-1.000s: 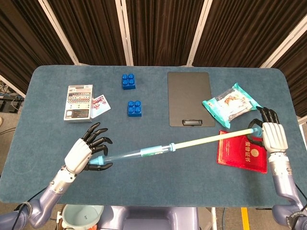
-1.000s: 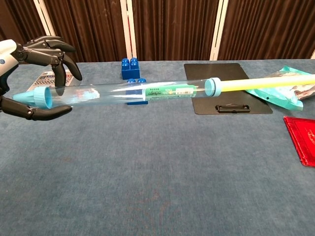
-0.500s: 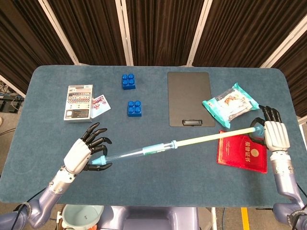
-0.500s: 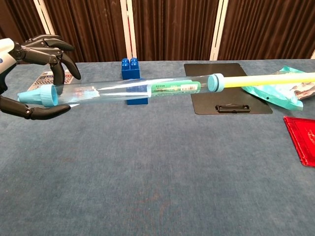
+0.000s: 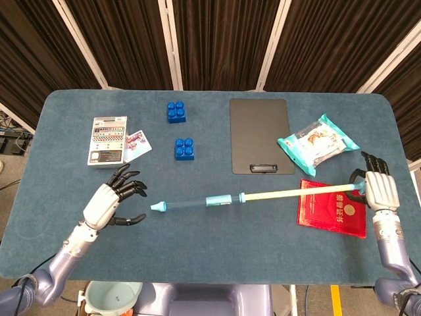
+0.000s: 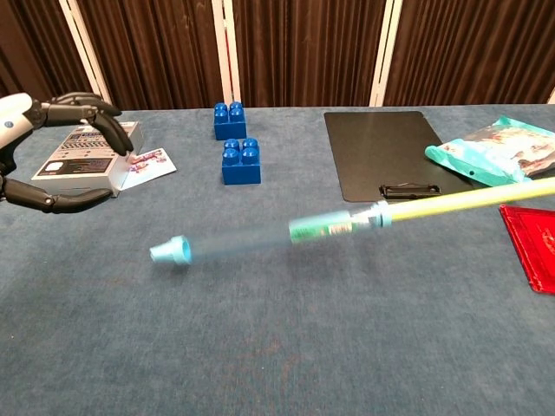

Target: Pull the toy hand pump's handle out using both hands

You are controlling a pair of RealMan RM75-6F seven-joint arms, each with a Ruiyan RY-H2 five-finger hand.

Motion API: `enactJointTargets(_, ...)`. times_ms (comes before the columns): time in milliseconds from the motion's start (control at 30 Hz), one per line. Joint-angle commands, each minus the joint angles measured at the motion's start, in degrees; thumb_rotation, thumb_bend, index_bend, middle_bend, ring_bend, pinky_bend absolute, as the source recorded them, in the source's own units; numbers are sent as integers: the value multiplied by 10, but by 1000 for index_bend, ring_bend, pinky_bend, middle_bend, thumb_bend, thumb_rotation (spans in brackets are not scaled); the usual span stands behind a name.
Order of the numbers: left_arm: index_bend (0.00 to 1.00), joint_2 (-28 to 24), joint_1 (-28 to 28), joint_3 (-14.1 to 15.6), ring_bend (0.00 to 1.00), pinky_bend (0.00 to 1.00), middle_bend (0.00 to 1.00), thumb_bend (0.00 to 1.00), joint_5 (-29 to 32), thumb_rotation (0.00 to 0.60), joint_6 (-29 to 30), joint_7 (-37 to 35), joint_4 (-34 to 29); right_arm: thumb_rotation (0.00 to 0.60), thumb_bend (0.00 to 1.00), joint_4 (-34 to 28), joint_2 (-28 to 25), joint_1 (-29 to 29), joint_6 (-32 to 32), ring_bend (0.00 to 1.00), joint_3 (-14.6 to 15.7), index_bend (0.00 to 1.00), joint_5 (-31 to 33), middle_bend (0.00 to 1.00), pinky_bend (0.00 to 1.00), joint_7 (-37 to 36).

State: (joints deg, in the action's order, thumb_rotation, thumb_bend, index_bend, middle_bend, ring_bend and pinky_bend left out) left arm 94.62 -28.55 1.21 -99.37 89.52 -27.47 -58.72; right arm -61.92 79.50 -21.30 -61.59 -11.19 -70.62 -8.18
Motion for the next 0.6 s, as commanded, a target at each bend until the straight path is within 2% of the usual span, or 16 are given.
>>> enactJointTargets(33,407,10,8,-1,134,31,331,233,18,600,-13,-18,34,600,298,42,27,-1,20,0,26,554,0,42,0,50)
enactJointTargets(133,404,15,12,-1,134,31,329,225,28,600,-20,-39,58,600,268,60,41,0,30,0,32,423,3,6,0,62)
enactJointTargets(233,384,16,16,-5,134,31,318,217,29,600,-10,-46,73,600,219,58,37,1,35,0,39,214,0,0,0,72)
enactJointTargets(300,360,13,20,-8,131,31,300,206,30,600,1,-42,76,600,128,43,24,3,40,0,48,70,-6,0,0,82)
enactJointTargets(333,342,11,22,-10,125,31,285,199,31,600,5,-37,76,600,75,29,15,5,46,0,53,28,-9,0,0,87)
enactJointTargets(367,319,7,24,-11,113,31,261,192,33,600,6,-32,74,600,24,12,3,6,51,0,59,4,-13,0,0,88)
enactJointTargets(467,265,-15,34,-9,67,31,184,182,45,600,-8,-6,51,600,0,-61,-41,10,58,0,73,0,-36,0,0,57)
enactJointTargets(533,220,-32,41,-6,57,31,150,165,55,600,-20,14,29,600,0,-92,-59,14,43,0,76,0,-53,0,0,45)
enactJointTargets(600,169,-61,54,-3,57,30,131,146,69,600,-28,40,-10,600,0,-123,-77,26,-7,0,74,0,-78,0,0,49)
